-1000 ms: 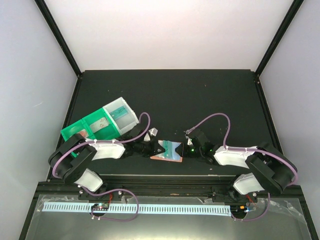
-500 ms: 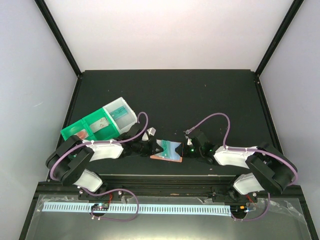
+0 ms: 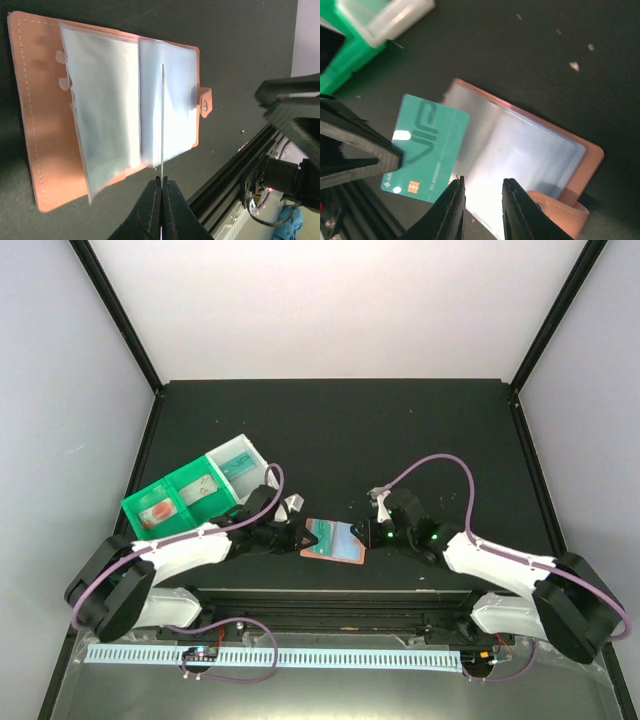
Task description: Take the credit cards out of the card holder
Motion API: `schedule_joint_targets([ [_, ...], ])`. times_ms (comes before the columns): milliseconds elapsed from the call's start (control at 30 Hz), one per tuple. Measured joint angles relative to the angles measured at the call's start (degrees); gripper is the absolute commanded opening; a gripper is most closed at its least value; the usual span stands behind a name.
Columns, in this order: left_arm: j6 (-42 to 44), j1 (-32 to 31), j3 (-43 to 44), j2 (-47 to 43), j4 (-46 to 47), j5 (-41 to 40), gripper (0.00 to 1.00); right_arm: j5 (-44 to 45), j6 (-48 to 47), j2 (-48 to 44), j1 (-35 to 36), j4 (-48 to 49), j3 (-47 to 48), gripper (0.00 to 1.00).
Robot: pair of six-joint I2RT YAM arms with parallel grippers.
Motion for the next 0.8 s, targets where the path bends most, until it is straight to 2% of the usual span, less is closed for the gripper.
schedule_joint_targets([
  [300, 5.9, 0.0, 4.2, -9.0, -12.1, -1.2, 0.02, -3.8, -7.5, -9.8, 0.0, -5.9, 4.0, 0.3],
  [467, 10.8, 0.1, 7.1, -13.3, -18.0, 1.0, 0.02, -8.5, -11.4, -13.0, 0.0, -9.9, 6.9, 0.39],
  [667, 15.6, 0.1, 8.1, -16.9, -21.1, 8.1, 0.02, -14.1, -15.2, -15.9, 0.0, -14.1, 10.6, 0.5],
  [800, 15.8, 0.1, 7.7, -17.5, -19.2, 15.0, 0.02, -16.9, -16.9, -15.2, 0.0, -16.7, 12.8, 0.56],
])
